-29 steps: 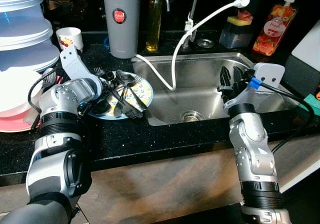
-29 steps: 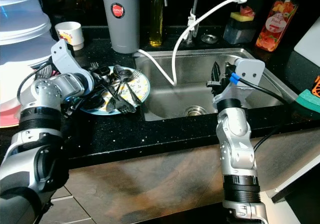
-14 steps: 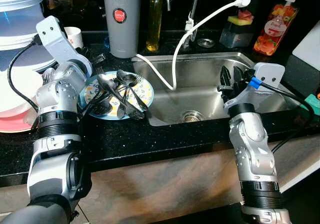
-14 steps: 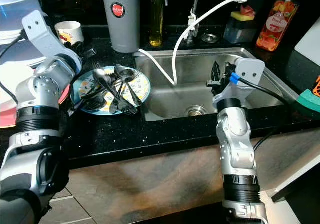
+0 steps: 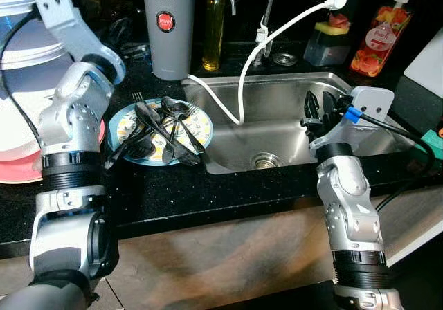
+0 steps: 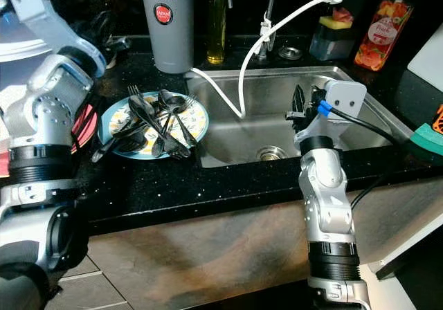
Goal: Kitchen organization
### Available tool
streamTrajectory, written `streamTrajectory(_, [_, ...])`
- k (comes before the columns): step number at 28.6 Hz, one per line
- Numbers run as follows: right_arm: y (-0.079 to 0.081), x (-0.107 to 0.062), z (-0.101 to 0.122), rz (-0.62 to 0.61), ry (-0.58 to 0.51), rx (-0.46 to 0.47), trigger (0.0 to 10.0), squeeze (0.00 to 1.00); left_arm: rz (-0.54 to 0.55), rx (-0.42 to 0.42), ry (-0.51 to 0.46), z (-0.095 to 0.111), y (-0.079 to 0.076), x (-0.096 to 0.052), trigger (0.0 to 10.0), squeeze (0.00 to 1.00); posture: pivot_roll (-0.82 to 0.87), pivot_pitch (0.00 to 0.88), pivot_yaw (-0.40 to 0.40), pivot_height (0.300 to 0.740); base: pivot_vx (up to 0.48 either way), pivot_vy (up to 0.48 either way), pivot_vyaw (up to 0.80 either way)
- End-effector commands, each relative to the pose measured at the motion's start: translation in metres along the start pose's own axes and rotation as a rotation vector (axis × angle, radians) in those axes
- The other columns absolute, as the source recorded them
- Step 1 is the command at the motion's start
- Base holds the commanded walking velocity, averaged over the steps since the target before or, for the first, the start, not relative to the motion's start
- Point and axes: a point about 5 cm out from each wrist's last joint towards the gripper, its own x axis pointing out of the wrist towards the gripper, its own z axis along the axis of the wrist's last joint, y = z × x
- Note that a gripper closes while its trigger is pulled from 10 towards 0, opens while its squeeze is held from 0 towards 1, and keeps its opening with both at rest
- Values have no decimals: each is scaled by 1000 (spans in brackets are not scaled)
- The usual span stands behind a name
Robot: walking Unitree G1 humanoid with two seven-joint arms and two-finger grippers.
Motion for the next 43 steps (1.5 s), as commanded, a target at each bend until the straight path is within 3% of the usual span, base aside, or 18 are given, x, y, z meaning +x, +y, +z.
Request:
streamTrajectory(1, [3,1,3,11,-17,3,10000,0,-17,192,150,-21,8,-4,10000,0,71,1,-23,740,0,0,0])
streamTrajectory(2, [3,1,3,11,-17,3,10000,0,-17,192,150,-21,8,-4,10000,0,71,1,-23,740,0,0,0])
streamTrajectory(7, [2,-2,2,23,-16,3,10000,0,-200,556,345,-24,46,-41,10000,0,86,1,-21,740,0,0,0])
streamTrajectory(9, [4,-1,1,29,-18,6,10000,0,-167,647,443,-26,66,-51,10000,0,97,0,-18,740,0,0,0])
streamTrajectory(10, [4,-1,1,29,-18,6,10000,0,-167,647,443,-26,66,-51,10000,0,97,0,-18,740,0,0,0])
streamTrajectory(11, [6,0,2,34,-22,12,10000,0,-76,730,500,-27,81,-52,10000,0,97,0,-18,740,0,0,0])
streamTrajectory(13, [6,0,2,35,-23,13,10000,0,-40,717,498,-28,83,-49,10000,0,99,0,-20,740,0,0,0])
streamTrajectory(14, [7,1,1,38,-22,15,10000,0,-8,661,475,-30,81,-45,10000,725,99,0,-20,740,0,0,0])
streamTrajectory(15, [8,1,1,40,-21,15,10000,0,10,590,451,-32,78,-41,10000,1000,99,0,-20,740,0,0,0])
streamTrajectory(16, [8,1,1,40,-21,15,10000,0,10,590,451,-32,78,-41,10000,1000,99,0,-20,740,0,0,0])
streamTrajectory(18, [8,0,1,45,-18,15,10000,0,22,445,415,-44,69,-33,10000,1000,85,0,-24,740,0,0,0])
streamTrajectory(20, [9,0,1,45,-17,14,10000,0,25,404,407,-49,66,-31,10000,1000,85,0,-24,740,0,0,0])
streamTrajectory(24, [8,-1,1,44,-15,10,10000,0,138,44,340,-64,65,-21,10000,1000,76,0,-23,740,0,0,0])
streamTrajectory(25, [7,-1,1,43,-16,10,10000,0,155,-28,319,-65,65,-19,10000,933,72,0,-21,740,0,0,0])
streamTrajectory(26, [7,-2,1,41,-16,10,10000,0,167,-90,303,-65,64,-16,10000,0,72,0,-21,740,0,0,0])
streamTrajectory(31, [7,-4,0,37,-10,8,10000,0,165,-251,336,-74,50,-10,10000,0,67,14,-16,740,0,0,0])
streamTrajectory(35, [6,-7,-1,33,-2,7,10000,0,139,-200,454,-95,37,-17,10000,0,64,30,-13,740,0,0,0])
streamTrajectory(43, [5,-10,-2,33,9,6,10000,0,247,-113,580,-124,41,-30,10000,0,64,47,-20,740,0,0,0])
